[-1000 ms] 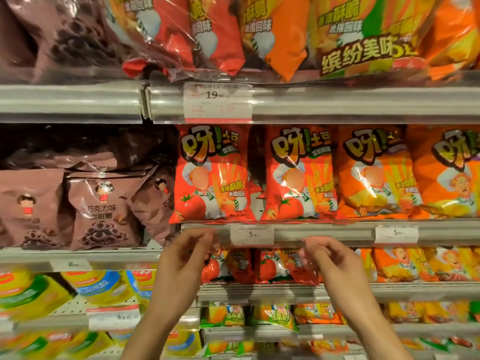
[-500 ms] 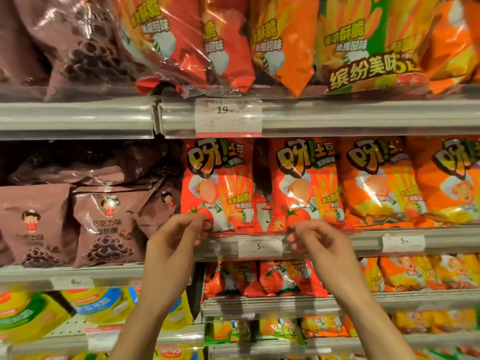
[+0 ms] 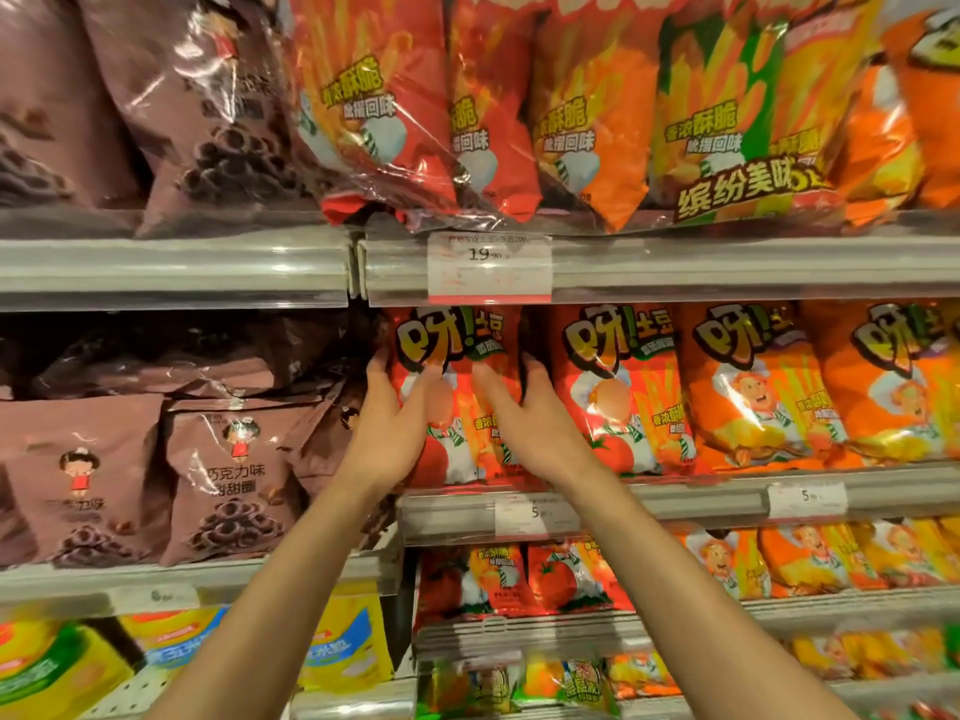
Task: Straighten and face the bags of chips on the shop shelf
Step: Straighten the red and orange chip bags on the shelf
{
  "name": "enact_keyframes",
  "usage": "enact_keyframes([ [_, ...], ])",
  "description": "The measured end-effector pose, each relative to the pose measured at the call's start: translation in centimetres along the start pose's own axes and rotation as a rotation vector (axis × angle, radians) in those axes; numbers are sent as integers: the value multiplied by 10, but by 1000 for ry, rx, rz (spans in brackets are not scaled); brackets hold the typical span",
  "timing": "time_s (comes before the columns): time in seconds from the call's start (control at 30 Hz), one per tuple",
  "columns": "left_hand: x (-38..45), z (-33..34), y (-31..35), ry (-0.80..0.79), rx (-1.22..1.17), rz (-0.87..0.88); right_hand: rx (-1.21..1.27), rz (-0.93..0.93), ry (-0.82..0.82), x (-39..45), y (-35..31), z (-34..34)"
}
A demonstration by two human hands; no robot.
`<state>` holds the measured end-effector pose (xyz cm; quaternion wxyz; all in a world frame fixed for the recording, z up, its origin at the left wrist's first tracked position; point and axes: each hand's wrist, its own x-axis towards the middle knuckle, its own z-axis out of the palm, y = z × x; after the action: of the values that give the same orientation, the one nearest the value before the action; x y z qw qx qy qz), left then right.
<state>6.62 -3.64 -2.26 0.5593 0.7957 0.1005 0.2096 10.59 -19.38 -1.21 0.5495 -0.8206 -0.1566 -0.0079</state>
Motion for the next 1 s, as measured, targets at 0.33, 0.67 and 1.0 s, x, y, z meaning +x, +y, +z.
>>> enact_keyframes([
  [0.33,19,6,-1,-5,-134,-53,51,82,64,15,7,13],
  [0.67,27,15,-3,29,-45,-62,-22,40,155,20,11,14],
  [1.0,46,22,1,107,-40,127,80,-31,208,48,-1,13],
])
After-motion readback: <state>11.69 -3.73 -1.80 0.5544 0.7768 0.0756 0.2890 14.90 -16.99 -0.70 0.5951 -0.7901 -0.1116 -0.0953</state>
